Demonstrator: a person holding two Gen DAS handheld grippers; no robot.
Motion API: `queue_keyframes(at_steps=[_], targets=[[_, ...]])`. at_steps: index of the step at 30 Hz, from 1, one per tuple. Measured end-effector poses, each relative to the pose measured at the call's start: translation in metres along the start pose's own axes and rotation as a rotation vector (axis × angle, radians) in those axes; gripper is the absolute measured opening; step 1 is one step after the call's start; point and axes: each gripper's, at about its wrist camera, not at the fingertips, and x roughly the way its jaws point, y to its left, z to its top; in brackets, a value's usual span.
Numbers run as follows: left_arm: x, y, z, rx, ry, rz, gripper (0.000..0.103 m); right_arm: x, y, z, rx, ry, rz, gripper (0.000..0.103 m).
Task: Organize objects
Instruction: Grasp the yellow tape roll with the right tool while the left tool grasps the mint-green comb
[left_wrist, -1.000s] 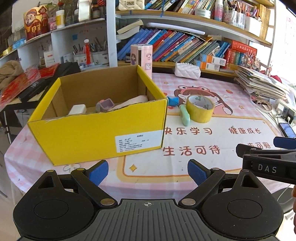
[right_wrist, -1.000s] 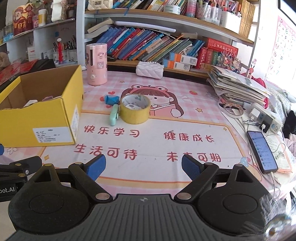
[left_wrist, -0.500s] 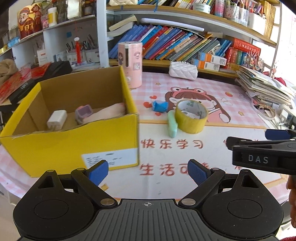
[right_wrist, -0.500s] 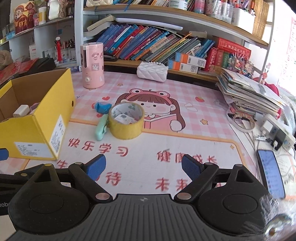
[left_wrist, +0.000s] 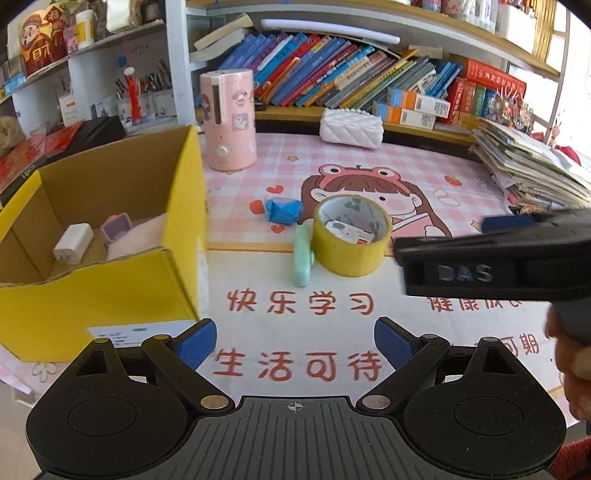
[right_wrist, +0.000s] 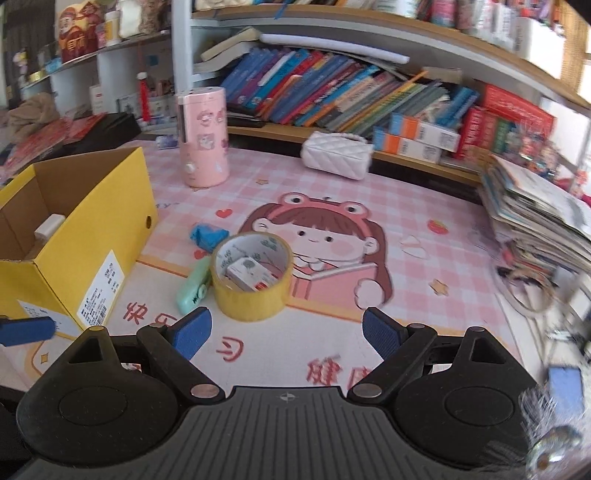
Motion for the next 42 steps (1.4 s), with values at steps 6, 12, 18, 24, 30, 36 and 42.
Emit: queue_keyframes(at_steps=[6, 12, 18, 24, 30, 36, 42], targets=[[0.015, -0.013, 0.006, 0.003, 0.035, 0.046, 0.094, 0.033, -0.002, 0.014, -0.104, 0.030, 0.108, 0.089], [0.027, -0.019, 0.010, -0.006, 0.073, 0.073, 0.094, 0.069, 0.001, 0.025, -0.177, 0.066, 0.163, 0.090], [0.035, -0.027, 0.014, 0.026, 0.103, 0.114, 0.093, 0.104, 0.005, 0.034, -0.217, 0.099, 0.193, 0.090], [0.040, -0.030, 0.021, 0.040, 0.106, 0.131, 0.093, 0.123, 0.004, 0.038, -0.220, 0.126, 0.209, 0.084], [0.050, -0.038, 0.030, 0.047, 0.089, 0.122, 0.086, 0.107, -0.014, 0.040, -0.169, 0.071, 0.266, 0.083], [0.071, -0.041, 0.043, 0.034, 0.090, 0.123, 0.071, 0.065, -0.055, 0.042, -0.024, -0.013, 0.199, 0.083], [0.097, -0.033, 0.055, -0.024, 0.106, 0.137, 0.049, 0.041, -0.082, 0.030, 0.054, -0.010, 0.153, 0.083]])
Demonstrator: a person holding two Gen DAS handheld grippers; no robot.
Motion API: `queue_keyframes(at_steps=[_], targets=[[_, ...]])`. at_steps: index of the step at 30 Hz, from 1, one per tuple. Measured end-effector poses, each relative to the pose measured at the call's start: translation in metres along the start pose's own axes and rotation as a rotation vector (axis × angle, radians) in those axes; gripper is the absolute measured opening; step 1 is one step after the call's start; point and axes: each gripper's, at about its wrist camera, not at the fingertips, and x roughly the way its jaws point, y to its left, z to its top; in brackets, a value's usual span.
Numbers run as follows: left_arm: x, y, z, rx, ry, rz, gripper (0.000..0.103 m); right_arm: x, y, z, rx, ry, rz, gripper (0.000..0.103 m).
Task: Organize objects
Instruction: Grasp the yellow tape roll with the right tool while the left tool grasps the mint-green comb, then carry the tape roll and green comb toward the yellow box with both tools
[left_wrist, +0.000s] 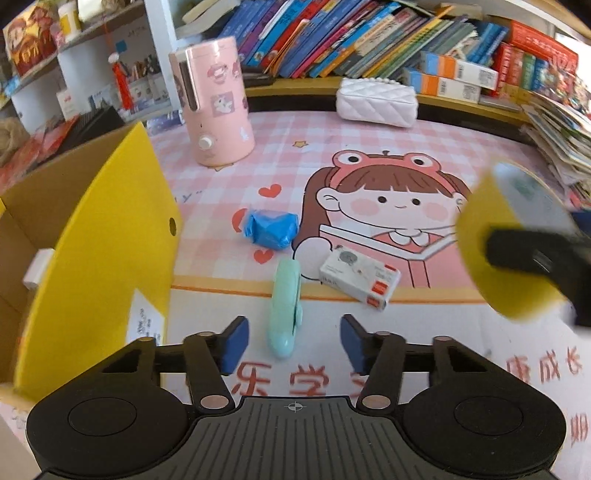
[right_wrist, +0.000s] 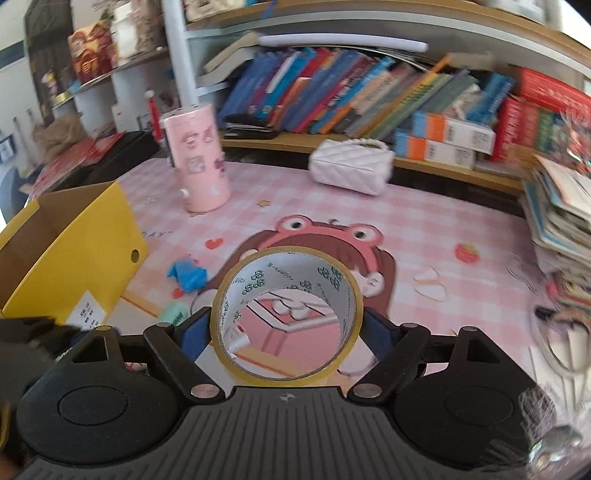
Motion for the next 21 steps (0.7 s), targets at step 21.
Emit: queue_keyframes(at_steps=[21], targets=[[-0.044, 0.026, -0.002, -0.094, -0.082, -0.126, 0.017, -0.028, 0.010, -0.020, -0.011, 0.043, -0.041, 0.083]])
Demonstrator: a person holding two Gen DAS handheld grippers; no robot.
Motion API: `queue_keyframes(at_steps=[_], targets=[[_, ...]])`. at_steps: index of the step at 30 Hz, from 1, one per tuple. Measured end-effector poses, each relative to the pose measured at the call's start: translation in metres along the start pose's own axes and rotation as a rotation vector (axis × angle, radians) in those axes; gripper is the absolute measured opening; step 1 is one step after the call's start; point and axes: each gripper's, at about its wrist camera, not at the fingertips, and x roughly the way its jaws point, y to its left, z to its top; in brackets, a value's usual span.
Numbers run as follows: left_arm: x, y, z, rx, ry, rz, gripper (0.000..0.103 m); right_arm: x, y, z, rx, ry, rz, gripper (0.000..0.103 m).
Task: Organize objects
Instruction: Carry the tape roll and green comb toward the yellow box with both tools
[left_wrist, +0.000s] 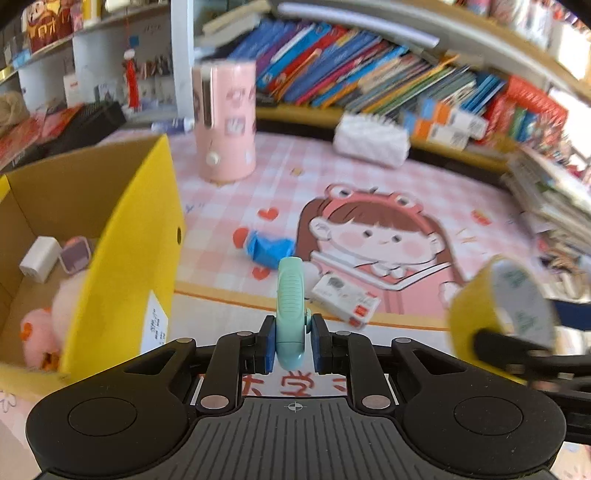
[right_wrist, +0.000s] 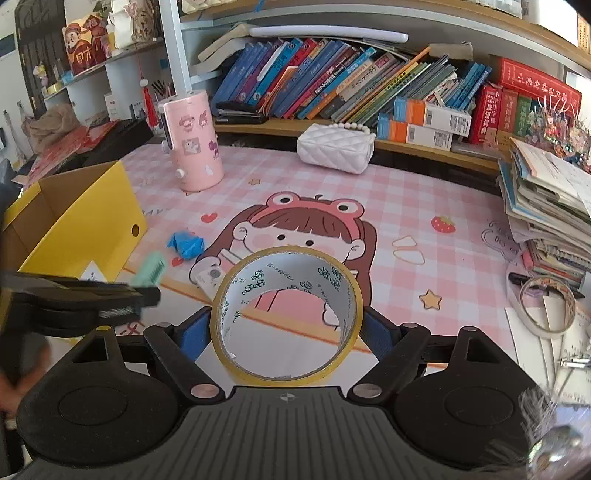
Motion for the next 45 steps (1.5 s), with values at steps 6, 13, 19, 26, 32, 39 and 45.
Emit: queue_keyframes(at_steps=[6, 13, 19, 26, 32, 39, 45], targets=[[-0.033, 0.008, -0.014, 0.025, -0.037, -0.057, 0.017, -0.006, 0.025, -0.004, -0.009, -0.001, -0.010, 0.083], [-0.060, 0.037, -0.028, 0.038, -0.068, -0.082, 0.017, -0.017, 0.067, -0.012, -0.027, -0.001, -0.016, 0.083], [-0.081, 0.063, -0.044, 0.045, -0.081, -0.090, 0.017, -0.023, 0.101, -0.024, -0.020, 0.012, -0.037, 0.083], [-0.105, 0.108, -0.068, -0.011, -0.064, -0.079, 0.017, -0.035, 0.147, -0.042, -0.035, 0.034, -0.041, 0.083], [-0.122, 0.139, -0.088, -0.040, -0.048, -0.070, 0.017, -0.045, 0.189, -0.059, -0.077, 0.045, -0.011, 0.083], [-0.143, 0.171, -0.110, -0.051, -0.040, -0.044, 0.017, -0.054, 0.227, -0.079, -0.070, 0.058, 0.007, 0.083], [-0.159, 0.200, -0.127, -0.074, -0.043, -0.017, 0.017, -0.059, 0.260, -0.094, -0.081, 0.066, 0.034, 0.083]])
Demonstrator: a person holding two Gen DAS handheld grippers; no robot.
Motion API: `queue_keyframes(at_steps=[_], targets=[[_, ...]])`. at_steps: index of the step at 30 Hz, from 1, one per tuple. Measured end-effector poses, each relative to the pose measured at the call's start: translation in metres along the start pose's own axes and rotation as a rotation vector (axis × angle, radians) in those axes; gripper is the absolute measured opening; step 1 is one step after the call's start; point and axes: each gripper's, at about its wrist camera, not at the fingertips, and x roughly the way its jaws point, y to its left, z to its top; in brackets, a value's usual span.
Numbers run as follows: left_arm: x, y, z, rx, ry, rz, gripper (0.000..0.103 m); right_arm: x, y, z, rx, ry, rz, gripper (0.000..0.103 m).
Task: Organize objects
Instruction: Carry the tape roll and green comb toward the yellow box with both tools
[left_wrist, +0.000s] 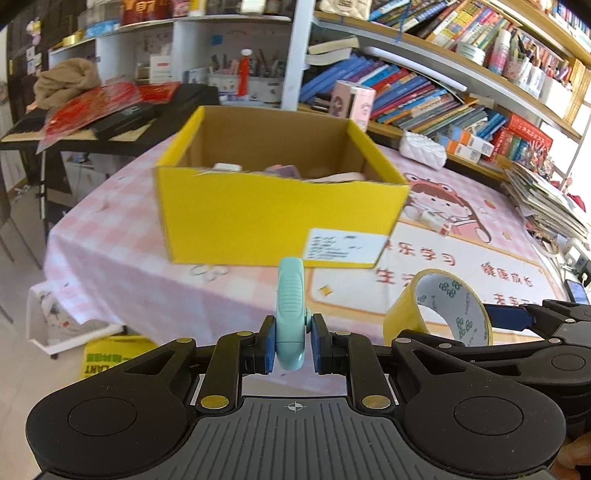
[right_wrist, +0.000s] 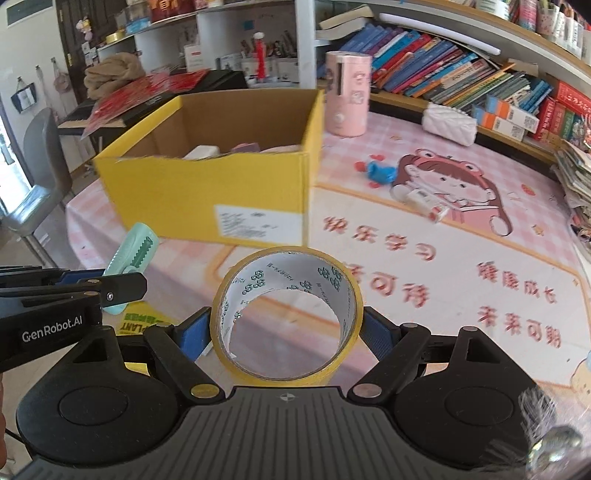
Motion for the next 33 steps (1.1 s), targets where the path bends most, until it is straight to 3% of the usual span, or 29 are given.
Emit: queue_keyframes(at_steps=[20, 26, 33], targets=[[-0.033, 0.039, -0.009, -0.020, -0.064, 0.007, 0.017, -0.011, 0.056, -0.002, -0.048, -0.033, 0.011, 0.083], [-0.041, 0.046, -0.003, -0.023, -0.126, 0.011, 0.017, -0.012, 0.065, 0.004, -0.069, -0.049, 0.023, 0.083], [-0.042, 0.053, 0.020, -0.046, -0.211, -0.016, 0.017, -0.019, 0.061, 0.028, -0.073, -0.170, 0.012, 0.083]])
